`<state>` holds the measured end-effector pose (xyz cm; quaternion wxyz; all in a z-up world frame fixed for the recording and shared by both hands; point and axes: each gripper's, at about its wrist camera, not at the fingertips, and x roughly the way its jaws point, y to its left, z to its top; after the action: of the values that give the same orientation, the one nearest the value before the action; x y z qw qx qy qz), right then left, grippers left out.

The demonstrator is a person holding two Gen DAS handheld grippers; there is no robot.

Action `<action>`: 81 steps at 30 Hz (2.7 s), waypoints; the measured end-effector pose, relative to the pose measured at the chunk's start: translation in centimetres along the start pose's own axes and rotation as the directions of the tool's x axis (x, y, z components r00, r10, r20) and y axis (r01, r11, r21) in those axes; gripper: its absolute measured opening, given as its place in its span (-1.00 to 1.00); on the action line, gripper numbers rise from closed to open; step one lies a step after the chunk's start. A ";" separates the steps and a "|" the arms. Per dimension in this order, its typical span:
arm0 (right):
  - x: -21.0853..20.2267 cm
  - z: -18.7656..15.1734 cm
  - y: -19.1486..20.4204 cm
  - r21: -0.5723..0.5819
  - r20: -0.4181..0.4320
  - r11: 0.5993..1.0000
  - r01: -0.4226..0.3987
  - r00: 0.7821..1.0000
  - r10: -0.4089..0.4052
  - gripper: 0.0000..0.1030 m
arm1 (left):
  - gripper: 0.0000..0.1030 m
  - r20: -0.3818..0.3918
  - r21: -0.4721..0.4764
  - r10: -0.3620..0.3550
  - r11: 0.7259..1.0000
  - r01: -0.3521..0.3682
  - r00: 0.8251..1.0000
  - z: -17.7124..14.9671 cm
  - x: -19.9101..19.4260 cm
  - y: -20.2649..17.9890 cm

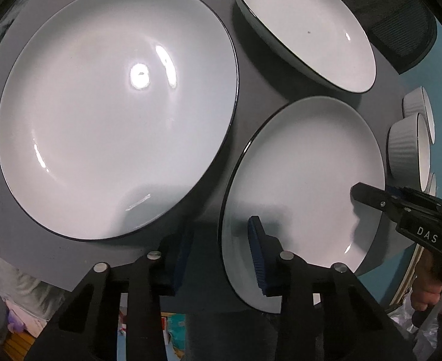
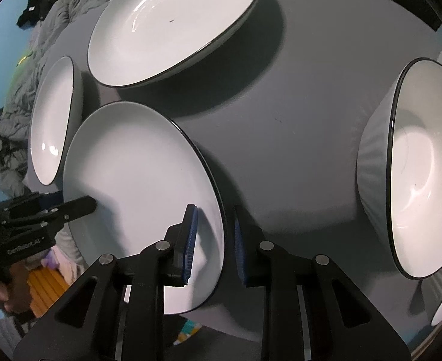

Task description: Organize plates and bowls

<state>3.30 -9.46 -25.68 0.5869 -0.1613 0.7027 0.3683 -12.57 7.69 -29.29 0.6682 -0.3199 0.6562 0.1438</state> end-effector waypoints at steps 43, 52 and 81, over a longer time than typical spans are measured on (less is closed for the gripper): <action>-1.6 1.8 -0.7 0.062 -0.043 0.996 -0.056 0.997 0.059 -0.69 | -0.51 -0.046 0.077 -0.006 0.997 0.009 0.999 2.4 -2.7 -2.2; -4.0 4.6 -0.8 0.069 0.005 0.996 -0.062 0.998 0.062 -0.69 | -0.50 0.005 0.113 0.003 0.994 -0.004 1.000 7.0 -5.2 -3.1; -0.8 16.5 -1.3 0.111 -0.036 0.992 -0.061 0.997 0.065 -0.66 | -0.46 0.035 0.113 0.093 0.989 -0.097 0.995 19.5 -4.1 -3.8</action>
<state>16.02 1.21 -25.97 0.5689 -0.1136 0.7383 0.3441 4.70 17.76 -25.71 0.6873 -0.2472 0.6680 0.1422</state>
